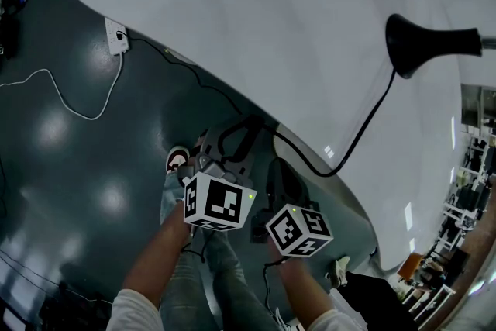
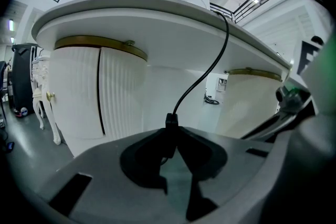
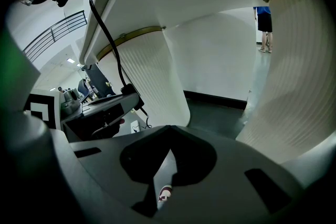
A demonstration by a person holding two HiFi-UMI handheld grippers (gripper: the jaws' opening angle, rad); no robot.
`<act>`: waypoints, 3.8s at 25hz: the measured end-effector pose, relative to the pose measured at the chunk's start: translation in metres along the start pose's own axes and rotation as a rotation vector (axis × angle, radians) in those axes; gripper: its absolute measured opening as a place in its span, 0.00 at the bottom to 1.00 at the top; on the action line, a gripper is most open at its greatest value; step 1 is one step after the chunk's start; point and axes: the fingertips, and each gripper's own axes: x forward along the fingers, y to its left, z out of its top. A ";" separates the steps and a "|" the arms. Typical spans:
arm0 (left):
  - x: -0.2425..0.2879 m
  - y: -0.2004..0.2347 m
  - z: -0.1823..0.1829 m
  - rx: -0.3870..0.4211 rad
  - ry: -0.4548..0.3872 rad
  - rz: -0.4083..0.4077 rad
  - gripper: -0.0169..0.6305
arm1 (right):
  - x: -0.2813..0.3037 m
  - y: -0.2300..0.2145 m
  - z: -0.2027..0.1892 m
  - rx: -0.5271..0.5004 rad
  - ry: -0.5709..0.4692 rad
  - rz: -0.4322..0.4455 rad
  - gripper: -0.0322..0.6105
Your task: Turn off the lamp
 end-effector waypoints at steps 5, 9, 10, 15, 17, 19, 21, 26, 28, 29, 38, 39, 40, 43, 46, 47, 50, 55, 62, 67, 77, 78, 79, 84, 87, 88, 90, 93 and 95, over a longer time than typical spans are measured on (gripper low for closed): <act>0.001 0.001 -0.001 -0.008 0.003 0.002 0.15 | 0.000 0.000 -0.001 0.001 0.002 0.001 0.05; 0.002 -0.001 -0.002 -0.005 0.005 0.003 0.15 | 0.001 -0.001 -0.001 0.005 0.003 -0.001 0.05; 0.002 -0.001 -0.002 -0.004 0.005 0.005 0.15 | 0.001 -0.001 -0.001 0.005 0.003 -0.001 0.05; 0.003 0.000 -0.001 0.010 0.011 0.021 0.15 | 0.000 -0.002 -0.001 0.005 0.003 -0.002 0.05; 0.003 0.001 -0.001 0.008 0.011 0.023 0.15 | 0.000 -0.003 -0.001 0.005 0.004 -0.003 0.05; 0.003 0.001 -0.001 0.006 0.012 0.027 0.15 | -0.001 -0.003 -0.001 0.005 0.004 -0.003 0.05; 0.003 0.001 0.000 0.006 0.013 0.032 0.15 | -0.002 -0.003 -0.001 0.005 0.003 -0.003 0.05; 0.003 0.000 0.000 0.005 0.015 0.033 0.15 | -0.003 -0.004 0.002 0.004 -0.001 -0.002 0.05; 0.003 0.000 -0.001 0.001 0.016 0.029 0.15 | -0.003 -0.004 0.002 0.004 -0.002 -0.002 0.05; 0.002 -0.001 -0.001 -0.001 0.015 0.027 0.15 | -0.003 -0.005 0.002 0.004 -0.002 -0.003 0.05; -0.005 -0.005 0.007 -0.019 -0.021 0.009 0.16 | -0.007 -0.002 0.005 -0.004 -0.005 0.000 0.05; -0.007 -0.005 0.008 -0.020 -0.026 0.010 0.17 | -0.008 -0.001 0.006 -0.005 -0.006 0.000 0.05; -0.009 -0.005 0.010 -0.020 -0.030 0.011 0.17 | -0.009 -0.001 0.006 -0.006 -0.008 0.001 0.05; -0.016 -0.007 0.011 -0.018 -0.034 0.017 0.17 | -0.010 0.001 0.008 -0.011 -0.011 0.004 0.05; -0.023 -0.008 0.010 -0.032 -0.031 0.032 0.17 | -0.012 0.001 0.009 -0.015 -0.011 0.006 0.05; -0.025 -0.008 0.009 -0.041 -0.032 0.042 0.17 | -0.013 0.001 0.010 -0.016 -0.011 0.008 0.05; -0.033 -0.009 0.006 -0.074 -0.030 0.070 0.16 | -0.015 0.002 0.010 -0.022 -0.009 0.013 0.05; -0.045 -0.012 -0.007 -0.102 -0.001 0.110 0.06 | -0.018 0.006 0.011 -0.028 -0.011 0.022 0.05; -0.050 -0.021 -0.024 -0.153 0.035 0.116 0.04 | -0.021 0.006 0.010 -0.027 -0.019 0.032 0.05; -0.055 -0.023 -0.032 -0.184 0.068 0.164 0.04 | -0.024 0.005 0.007 -0.021 -0.026 0.039 0.05; -0.102 -0.028 0.010 -0.263 0.142 0.244 0.04 | -0.067 0.035 0.033 0.006 -0.055 0.089 0.05; -0.107 -0.030 0.018 -0.264 0.146 0.244 0.04 | -0.074 0.038 0.040 0.007 -0.065 0.093 0.05; -0.111 -0.032 0.027 -0.261 0.150 0.242 0.04 | -0.080 0.040 0.047 0.010 -0.074 0.094 0.05; -0.129 -0.050 0.081 -0.257 0.148 0.213 0.04 | -0.121 0.047 0.074 0.043 -0.095 0.088 0.05; -0.140 -0.064 0.118 -0.269 0.125 0.186 0.04 | -0.152 0.056 0.092 0.024 -0.118 0.089 0.05; -0.143 -0.068 0.128 -0.268 0.121 0.177 0.04 | -0.162 0.059 0.099 0.012 -0.128 0.091 0.05; -0.147 -0.077 0.148 -0.264 0.114 0.160 0.04 | -0.181 0.063 0.113 -0.002 -0.144 0.096 0.05; -0.147 -0.087 0.176 -0.253 0.104 0.138 0.04 | -0.204 0.064 0.139 -0.016 -0.178 0.095 0.05; -0.147 -0.091 0.198 -0.240 0.086 0.127 0.04 | -0.217 0.062 0.158 -0.017 -0.209 0.088 0.05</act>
